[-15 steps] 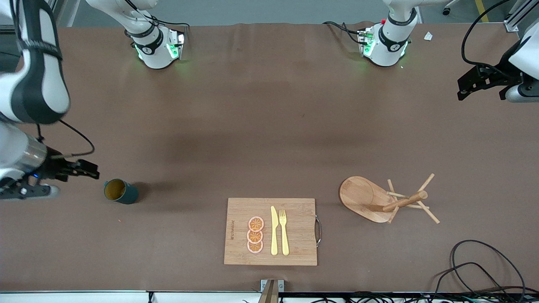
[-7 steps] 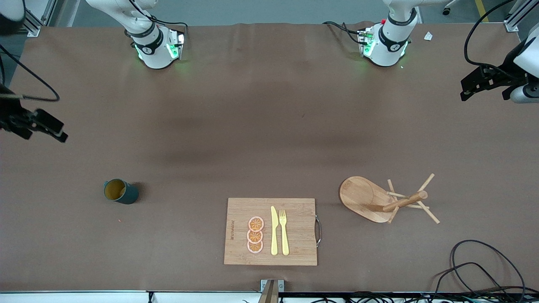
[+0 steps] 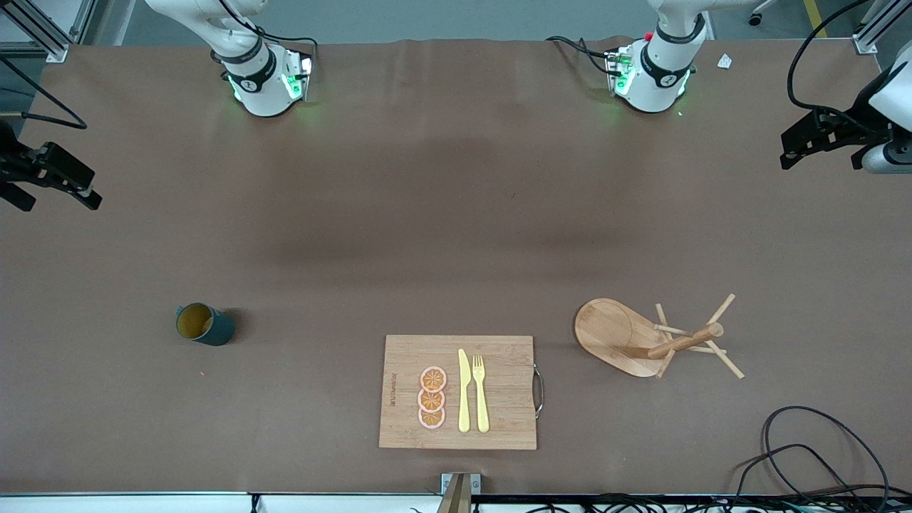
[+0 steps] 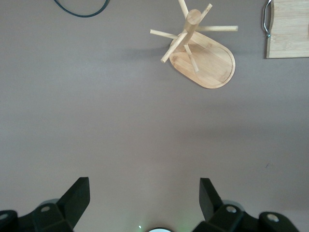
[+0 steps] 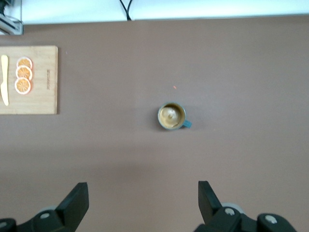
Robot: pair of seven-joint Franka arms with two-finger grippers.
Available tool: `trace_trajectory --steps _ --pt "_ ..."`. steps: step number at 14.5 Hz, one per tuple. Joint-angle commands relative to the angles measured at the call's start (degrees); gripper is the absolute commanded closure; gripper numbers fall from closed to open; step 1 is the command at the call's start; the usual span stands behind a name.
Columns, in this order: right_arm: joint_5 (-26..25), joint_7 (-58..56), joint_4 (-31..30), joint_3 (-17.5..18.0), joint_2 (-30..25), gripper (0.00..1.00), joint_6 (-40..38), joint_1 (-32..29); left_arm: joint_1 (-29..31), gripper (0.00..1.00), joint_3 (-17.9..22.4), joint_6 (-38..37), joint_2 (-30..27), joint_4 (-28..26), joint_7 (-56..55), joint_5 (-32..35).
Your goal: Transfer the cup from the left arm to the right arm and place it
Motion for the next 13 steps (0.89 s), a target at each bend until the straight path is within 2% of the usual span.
trace_trajectory --steps 1,13 --pt "-0.7 -0.6 -3.6 0.0 -2.1 0.0 0.1 0.0 0.2 0.0 -0.1 -1.1 0.0 0.6 1.2 0.1" --pt "-0.8 -0.3 -3.3 -0.1 -1.9 0.0 0.2 -0.3 -1.2 0.0 -1.0 -2.0 0.1 0.4 0.8 -0.3"
